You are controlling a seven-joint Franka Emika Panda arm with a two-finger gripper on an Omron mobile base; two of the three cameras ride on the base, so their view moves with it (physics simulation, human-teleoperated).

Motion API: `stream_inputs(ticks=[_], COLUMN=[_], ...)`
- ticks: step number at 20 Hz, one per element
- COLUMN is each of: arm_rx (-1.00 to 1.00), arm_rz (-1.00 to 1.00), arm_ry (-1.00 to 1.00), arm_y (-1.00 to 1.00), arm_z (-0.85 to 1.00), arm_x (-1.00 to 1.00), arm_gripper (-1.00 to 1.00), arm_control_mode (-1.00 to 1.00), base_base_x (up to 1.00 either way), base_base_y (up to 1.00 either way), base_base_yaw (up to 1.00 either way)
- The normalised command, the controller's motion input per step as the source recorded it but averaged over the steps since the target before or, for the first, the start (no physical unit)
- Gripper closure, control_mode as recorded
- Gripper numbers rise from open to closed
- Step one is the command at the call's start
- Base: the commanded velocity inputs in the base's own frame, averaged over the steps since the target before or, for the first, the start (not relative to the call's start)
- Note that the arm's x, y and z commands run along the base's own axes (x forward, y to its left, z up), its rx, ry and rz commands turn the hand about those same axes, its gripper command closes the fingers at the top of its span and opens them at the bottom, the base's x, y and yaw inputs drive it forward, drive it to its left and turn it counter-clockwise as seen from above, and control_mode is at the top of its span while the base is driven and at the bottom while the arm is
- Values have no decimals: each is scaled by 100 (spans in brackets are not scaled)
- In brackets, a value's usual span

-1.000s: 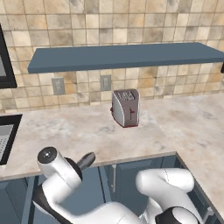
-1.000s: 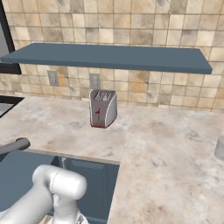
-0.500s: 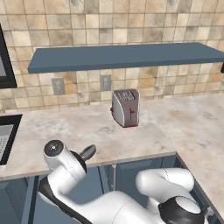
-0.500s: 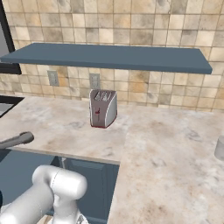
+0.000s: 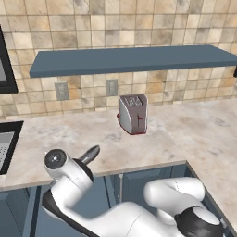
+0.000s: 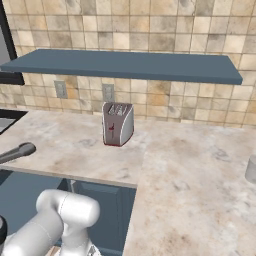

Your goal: Take the tongs from the drawer on the left and place them on the dining counter next to the tray containing the kebab skewer.

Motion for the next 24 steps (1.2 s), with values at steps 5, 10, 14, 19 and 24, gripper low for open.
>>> stream_inputs(ticks=[5, 10, 14, 19, 24], arm_rx=[0, 0, 0, 0, 0], arm_rz=[1, 0, 0, 0, 0], arm_ry=[0, 0, 0, 0, 0], arm_y=[0, 0, 1, 6, 0], arm_z=[11, 8, 5, 5, 1], arm_x=[3, 5, 7, 3, 4], arm_gripper=[100, 100, 100, 100, 100], arm_control_mode=[-100, -100, -100, -100, -100], base_base_x=[0, 0, 0, 0, 0], base_base_y=[0, 0, 0, 0, 0], base_base_yaw=[0, 0, 0, 0, 0])
